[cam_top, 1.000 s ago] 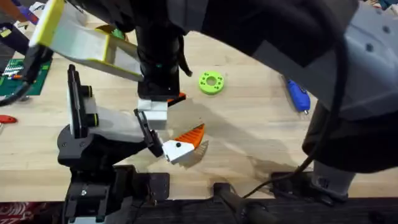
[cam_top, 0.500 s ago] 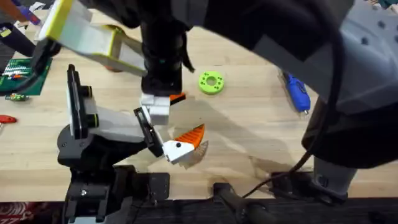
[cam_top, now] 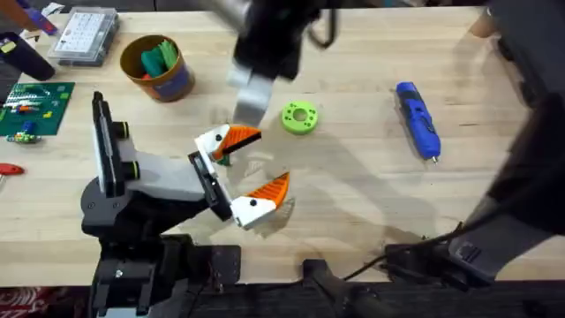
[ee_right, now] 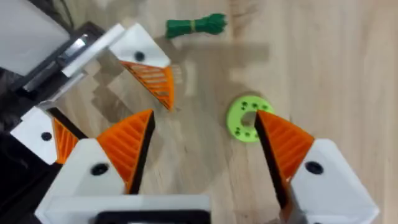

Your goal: Pick up the gripper from the table and insert it into the empty holder that is missing its gripper. Then pick up a screw, insert it into the mounting hole, and use the screwdriver to tighten it. Finally, clean up the table by picking up the vegetable and placing it into the bucket.

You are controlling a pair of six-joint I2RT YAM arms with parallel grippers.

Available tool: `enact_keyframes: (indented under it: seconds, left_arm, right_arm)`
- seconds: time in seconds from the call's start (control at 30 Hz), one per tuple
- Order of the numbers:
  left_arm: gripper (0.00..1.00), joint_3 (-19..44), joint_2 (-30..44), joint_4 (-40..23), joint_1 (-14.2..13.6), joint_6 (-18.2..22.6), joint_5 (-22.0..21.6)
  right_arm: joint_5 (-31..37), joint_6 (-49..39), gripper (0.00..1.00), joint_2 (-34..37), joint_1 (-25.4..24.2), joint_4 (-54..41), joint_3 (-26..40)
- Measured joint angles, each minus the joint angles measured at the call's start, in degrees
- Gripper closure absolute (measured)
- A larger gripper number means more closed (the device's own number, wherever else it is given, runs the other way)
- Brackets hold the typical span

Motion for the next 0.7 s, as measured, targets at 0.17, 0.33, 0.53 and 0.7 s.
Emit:
enact_keyframes:
  seconds: [0.17,0.33,0.53,0.7]
  left_arm:
    - [0.012,0.00,0.00,0.36,0.00,0.59,-1.63]
    - [0.012,0.00,0.00,0.39,0.00,3.18,-1.89]
    - [0.012,0.00,0.00,0.37,0.00,8.13,-1.38]
    - [0.012,0.00,0.00,0.36,0.00,9.11,-1.36]
  right_arm:
    - [-0.14,3.40,0.005,-5.16,-6.46,0.06,0.00]
    - [2.32,8.52,0.004,-8.69,-11.74,-0.33,0.00]
    - [6.85,15.80,0.006,-13.13,-12.68,-2.61,0.00]
    - [7.43,19.37,0.005,-15.51,-14.52,-8.52,-0.03]
